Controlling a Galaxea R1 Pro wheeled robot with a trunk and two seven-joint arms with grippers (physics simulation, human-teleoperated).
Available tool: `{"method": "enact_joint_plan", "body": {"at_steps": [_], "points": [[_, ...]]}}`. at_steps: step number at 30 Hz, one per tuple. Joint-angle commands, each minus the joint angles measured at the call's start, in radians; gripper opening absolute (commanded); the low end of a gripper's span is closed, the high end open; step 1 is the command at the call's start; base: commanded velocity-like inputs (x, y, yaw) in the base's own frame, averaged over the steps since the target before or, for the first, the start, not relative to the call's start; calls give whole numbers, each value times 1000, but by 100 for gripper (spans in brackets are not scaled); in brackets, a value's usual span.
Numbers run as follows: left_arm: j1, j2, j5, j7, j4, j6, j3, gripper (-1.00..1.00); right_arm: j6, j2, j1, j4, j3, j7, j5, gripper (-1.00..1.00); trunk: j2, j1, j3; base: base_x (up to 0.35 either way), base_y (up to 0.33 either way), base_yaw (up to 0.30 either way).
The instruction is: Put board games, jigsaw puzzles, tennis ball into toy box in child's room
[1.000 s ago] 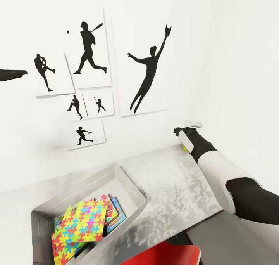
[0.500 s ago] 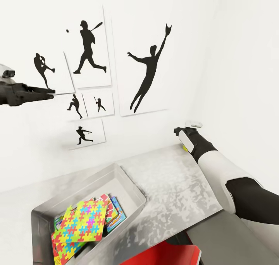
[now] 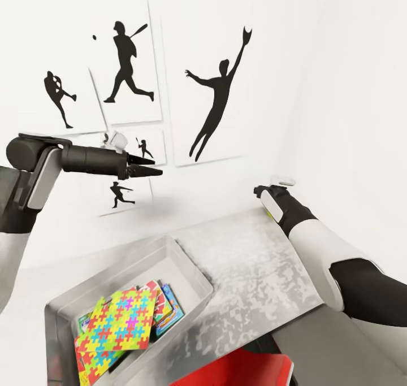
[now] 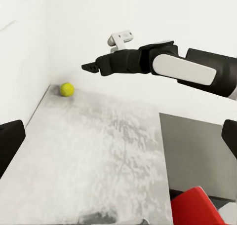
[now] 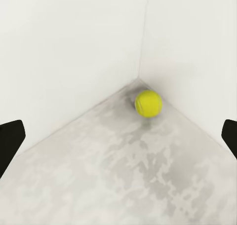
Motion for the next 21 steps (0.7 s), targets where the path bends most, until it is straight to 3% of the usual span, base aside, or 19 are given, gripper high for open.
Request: {"method": "enact_joint_plan", "body": {"at_steps": [1, 7, 11, 21], "points": [[-1, -14, 1, 10, 4, 5, -2, 100, 5, -1, -1, -1, 8, -8, -9, 100, -2, 1, -4, 0, 0, 0], [-6, -121, 0, 89, 92, 5, 2, 100, 4, 0, -1, -1, 8, -8, -10, 100, -2, 1, -11, 0, 0, 0], [-11, -172, 0, 141, 136, 5, 29, 100, 4, -1, -1, -1, 8, -8, -10, 100, -2, 1, -16, 0, 0, 0], [-19, -227, 2, 176, 155, 5, 68, 100, 2, -4, -1, -2, 7, -8, -10, 100, -2, 1, -29, 0, 0, 0]]}}
